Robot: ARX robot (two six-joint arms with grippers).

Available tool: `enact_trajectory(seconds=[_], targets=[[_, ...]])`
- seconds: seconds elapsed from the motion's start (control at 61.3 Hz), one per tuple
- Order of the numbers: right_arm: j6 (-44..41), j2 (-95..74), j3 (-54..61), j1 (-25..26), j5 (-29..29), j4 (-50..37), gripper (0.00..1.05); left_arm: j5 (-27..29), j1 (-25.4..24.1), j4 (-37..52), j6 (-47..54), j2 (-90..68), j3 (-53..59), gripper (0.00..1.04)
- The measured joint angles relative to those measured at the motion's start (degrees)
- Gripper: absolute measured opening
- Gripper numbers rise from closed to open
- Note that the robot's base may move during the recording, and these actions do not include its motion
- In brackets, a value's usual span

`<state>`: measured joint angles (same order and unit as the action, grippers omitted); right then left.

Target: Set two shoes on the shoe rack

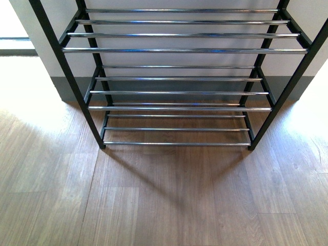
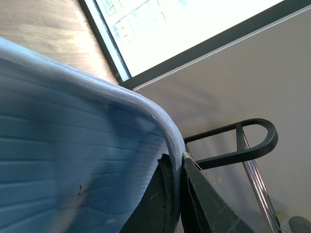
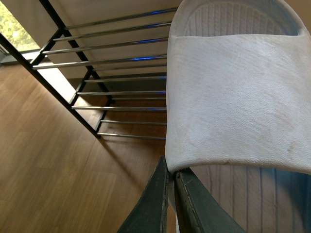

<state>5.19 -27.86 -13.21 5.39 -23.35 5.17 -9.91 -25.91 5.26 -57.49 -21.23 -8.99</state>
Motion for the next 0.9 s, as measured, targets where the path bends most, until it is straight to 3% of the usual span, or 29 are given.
enact_trajectory(seconds=[0.897], targets=[[0.0,0.0,0.0,0.0,-0.1,0.1,0.01,0.2,0.0,-0.1,0.6,0.2,-0.1,0.02]])
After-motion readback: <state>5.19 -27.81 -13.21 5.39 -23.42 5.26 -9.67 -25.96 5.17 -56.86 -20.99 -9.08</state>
